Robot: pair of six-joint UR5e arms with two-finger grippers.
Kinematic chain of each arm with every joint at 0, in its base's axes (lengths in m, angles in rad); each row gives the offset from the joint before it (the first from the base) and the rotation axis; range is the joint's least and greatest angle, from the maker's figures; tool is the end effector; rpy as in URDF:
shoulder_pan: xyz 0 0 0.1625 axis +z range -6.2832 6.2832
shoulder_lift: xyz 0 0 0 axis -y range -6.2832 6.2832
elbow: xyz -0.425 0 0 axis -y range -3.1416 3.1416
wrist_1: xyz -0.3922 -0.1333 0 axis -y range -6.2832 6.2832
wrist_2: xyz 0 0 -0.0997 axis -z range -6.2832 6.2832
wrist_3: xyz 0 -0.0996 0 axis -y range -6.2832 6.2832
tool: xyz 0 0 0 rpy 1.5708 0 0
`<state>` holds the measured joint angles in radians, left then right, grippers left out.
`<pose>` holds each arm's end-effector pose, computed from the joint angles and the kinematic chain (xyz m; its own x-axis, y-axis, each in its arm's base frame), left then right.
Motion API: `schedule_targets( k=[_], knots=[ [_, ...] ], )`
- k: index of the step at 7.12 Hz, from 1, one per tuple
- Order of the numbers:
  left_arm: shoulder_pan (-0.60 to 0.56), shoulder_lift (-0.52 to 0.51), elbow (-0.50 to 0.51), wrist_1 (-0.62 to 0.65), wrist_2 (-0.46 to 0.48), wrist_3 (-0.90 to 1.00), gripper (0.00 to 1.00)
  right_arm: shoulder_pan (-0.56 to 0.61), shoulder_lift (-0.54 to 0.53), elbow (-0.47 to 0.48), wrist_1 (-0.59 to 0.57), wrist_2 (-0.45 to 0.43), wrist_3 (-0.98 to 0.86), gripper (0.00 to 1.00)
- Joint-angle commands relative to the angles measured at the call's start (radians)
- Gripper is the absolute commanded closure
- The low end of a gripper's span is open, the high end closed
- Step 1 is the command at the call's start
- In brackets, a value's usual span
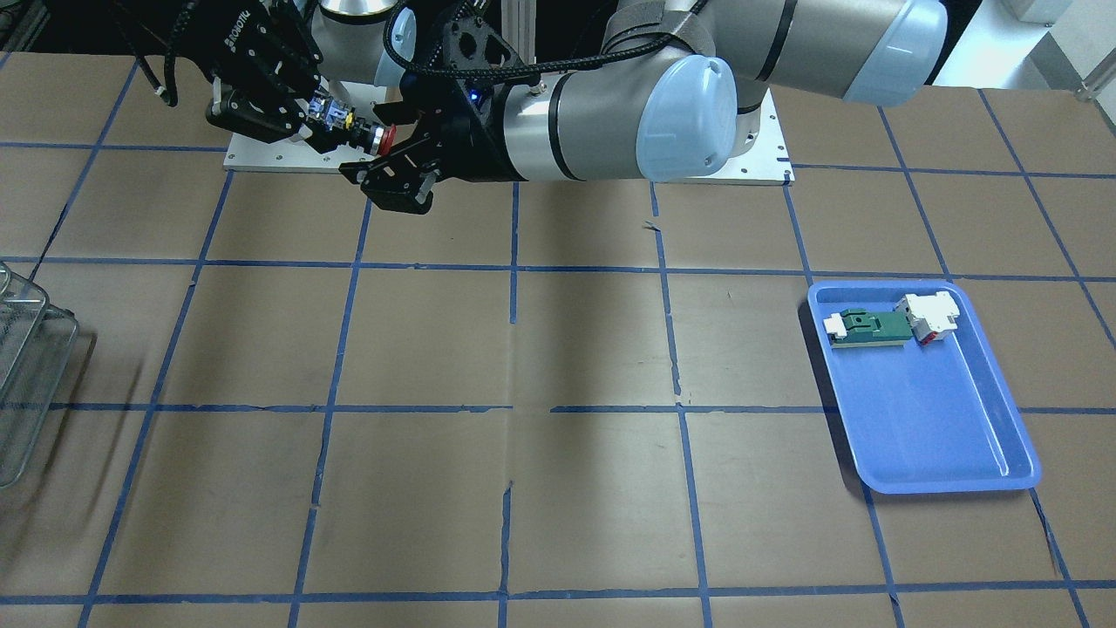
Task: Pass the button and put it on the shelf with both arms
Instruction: 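Open the left gripper and pull it back while the right gripper carries the button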
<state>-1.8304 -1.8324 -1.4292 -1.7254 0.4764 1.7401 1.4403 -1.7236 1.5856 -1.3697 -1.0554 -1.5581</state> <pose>-0.3640 -0.5064 0.4551 0.3286 0.9364 0.1232 0.4562 -0.0432 -0.8888 0.1265 -0.4380 0.5437 -0.1408 -0.9876 -0.0693 -0.8569 0.1566 -0.4911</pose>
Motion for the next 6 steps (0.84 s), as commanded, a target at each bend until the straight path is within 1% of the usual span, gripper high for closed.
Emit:
schedule_targets(
  k=[1,2,3,4,5,6],
  knots=[
    [0.005,0.002,0.012,0.006,0.007,-0.061,0.0,0.0,0.001,0.001,0.001,0.0,0.003,1.0],
    [0.019,0.01,0.013,0.038,0.021,-0.152,0.0,-0.008,0.004,0.001,-0.003,-0.005,0.004,1.0],
    [0.031,0.028,0.025,0.078,0.101,-0.275,0.0,-0.032,0.005,0.001,-0.017,-0.112,0.013,1.0],
    [0.042,0.034,0.057,0.092,0.195,-0.375,0.0,-0.111,0.01,0.001,-0.017,-0.218,0.009,1.0],
    [0.049,0.035,0.082,0.086,0.276,-0.433,0.0,-0.212,0.025,0.001,-0.02,-0.25,0.009,1.0],
    [0.06,0.038,0.093,0.084,0.374,-0.479,0.0,-0.274,0.079,-0.013,-0.058,-0.296,0.006,1.0]
  ],
)
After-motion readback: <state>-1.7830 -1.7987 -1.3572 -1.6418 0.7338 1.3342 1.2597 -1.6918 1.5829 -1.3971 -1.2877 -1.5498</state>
